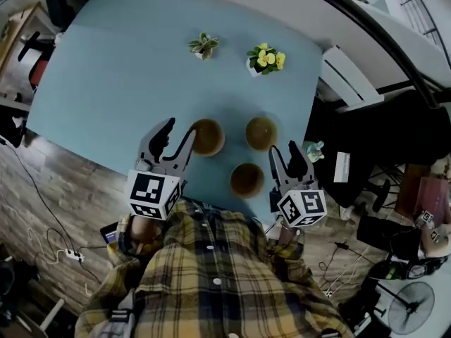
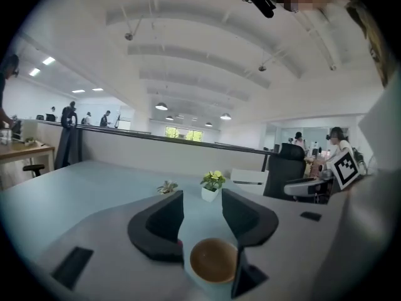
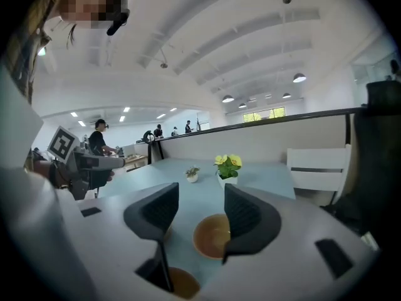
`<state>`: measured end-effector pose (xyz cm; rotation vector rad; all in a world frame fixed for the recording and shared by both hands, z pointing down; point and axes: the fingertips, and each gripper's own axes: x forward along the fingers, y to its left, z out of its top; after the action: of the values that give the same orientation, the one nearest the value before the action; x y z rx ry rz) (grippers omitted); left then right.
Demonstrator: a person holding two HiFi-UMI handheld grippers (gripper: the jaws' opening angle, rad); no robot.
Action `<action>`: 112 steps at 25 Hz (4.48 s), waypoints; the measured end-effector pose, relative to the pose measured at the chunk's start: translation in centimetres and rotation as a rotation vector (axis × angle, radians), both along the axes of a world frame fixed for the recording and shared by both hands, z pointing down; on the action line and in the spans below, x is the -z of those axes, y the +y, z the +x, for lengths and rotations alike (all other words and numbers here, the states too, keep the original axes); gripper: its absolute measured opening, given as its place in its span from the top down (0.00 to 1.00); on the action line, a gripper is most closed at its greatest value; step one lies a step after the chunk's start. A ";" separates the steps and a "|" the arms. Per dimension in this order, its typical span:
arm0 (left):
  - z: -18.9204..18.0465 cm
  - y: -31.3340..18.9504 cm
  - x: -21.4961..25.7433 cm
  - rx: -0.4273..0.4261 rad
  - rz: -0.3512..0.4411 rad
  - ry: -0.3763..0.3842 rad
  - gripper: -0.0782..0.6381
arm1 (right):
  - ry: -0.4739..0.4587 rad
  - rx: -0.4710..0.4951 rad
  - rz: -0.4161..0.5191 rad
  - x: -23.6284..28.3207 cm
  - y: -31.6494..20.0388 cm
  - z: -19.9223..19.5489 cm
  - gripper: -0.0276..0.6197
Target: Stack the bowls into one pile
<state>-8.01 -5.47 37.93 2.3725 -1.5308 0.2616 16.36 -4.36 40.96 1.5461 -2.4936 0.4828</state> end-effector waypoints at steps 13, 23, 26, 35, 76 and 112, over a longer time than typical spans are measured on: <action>0.4 -5.2 -1.9 -0.346 -0.065 0.024 0.64 | 0.039 -0.315 -0.046 -0.2 1.0 -0.2 0.63; 1.3 -5.1 -2.6 -0.405 -0.076 0.026 0.64 | 0.052 -0.336 -0.051 -0.5 1.7 -1.0 0.63; 1.5 -5.1 -2.8 -0.401 -0.077 0.024 0.64 | 0.051 -0.324 -0.052 -0.6 1.5 -1.1 0.63; 1.8 -5.3 -2.6 -0.353 -0.067 0.013 0.66 | 0.050 -0.291 -0.072 -1.3 1.0 -0.4 0.63; 3.1 -1.3 -5.4 -0.327 -0.117 -0.095 0.67 | 0.216 -0.185 -0.427 -15.9 -3.8 4.8 0.63; 3.9 -0.4 -5.0 -0.327 -0.099 -0.111 0.68 | 0.170 -0.083 -0.351 -13.0 -6.2 2.9 0.93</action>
<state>-4.15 -5.85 42.91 2.5564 -1.1350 0.5359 19.21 -10.56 53.98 1.4844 -2.0906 0.7233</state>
